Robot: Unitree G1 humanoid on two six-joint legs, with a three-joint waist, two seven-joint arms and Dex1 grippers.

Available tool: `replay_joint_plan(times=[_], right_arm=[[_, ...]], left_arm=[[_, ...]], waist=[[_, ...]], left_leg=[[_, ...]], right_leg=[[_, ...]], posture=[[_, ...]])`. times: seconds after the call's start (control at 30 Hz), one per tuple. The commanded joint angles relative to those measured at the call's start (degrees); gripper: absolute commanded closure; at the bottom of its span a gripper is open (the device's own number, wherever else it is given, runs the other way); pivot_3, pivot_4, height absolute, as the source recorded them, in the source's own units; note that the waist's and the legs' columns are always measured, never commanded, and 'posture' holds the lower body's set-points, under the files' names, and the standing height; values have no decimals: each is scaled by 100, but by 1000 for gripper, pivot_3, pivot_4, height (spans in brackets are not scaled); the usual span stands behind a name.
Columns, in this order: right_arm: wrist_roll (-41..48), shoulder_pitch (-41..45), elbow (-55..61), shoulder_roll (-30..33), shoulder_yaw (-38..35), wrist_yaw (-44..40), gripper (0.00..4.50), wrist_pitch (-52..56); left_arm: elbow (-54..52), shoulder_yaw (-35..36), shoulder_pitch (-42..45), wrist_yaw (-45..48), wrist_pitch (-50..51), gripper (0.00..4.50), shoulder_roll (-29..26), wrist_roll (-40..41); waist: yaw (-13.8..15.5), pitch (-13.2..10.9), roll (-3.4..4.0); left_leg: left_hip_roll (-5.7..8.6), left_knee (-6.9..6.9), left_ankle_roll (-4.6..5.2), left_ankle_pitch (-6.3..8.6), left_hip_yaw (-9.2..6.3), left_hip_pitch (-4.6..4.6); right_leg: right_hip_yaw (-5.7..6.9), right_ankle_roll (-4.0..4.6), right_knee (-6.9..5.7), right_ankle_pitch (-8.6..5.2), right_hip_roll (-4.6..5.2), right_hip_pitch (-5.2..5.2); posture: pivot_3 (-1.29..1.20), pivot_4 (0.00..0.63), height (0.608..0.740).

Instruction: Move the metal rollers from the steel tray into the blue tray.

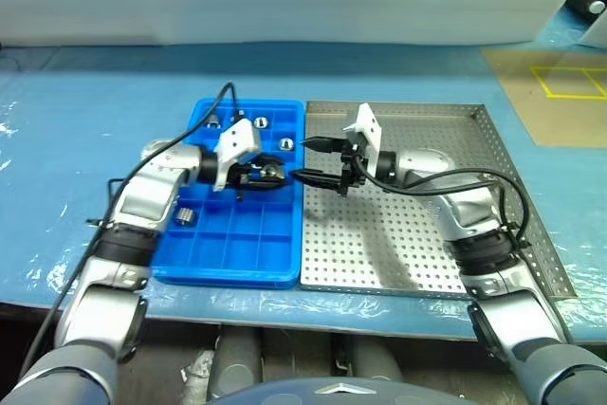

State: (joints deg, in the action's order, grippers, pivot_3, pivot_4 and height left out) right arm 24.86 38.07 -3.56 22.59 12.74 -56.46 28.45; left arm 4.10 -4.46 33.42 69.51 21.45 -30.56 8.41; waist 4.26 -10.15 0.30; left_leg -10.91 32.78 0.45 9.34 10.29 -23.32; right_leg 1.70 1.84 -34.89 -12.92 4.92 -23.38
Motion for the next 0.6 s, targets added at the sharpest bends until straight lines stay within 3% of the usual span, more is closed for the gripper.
replay_joint_plan(times=[0.03,0.33,0.6], right_arm=[[-118,382,-410,-312,197,-441,552,-409],[-385,886,-1286,-1021,340,-1006,552,-834],[-525,812,-1289,-1096,287,-1070,552,-843]], left_arm=[[-684,518,-246,-421,315,2779,-320,273],[-799,860,-1122,-1499,351,2779,-345,330],[118,646,-746,-2081,112,2779,113,257]], waist=[[101,0,0],[335,0,0],[507,0,-3]], left_leg=[[0,-3,-4,-2,-2,0],[-2,-10,-19,-9,-13,-1],[0,-8,-30,-16,-19,-9]], right_leg=[[4,0,-2,0,0,-1],[10,2,-10,-2,1,-6],[15,1,-22,-2,5,-16]], posture=[[227,150,740],[337,150,740],[316,150,740]])
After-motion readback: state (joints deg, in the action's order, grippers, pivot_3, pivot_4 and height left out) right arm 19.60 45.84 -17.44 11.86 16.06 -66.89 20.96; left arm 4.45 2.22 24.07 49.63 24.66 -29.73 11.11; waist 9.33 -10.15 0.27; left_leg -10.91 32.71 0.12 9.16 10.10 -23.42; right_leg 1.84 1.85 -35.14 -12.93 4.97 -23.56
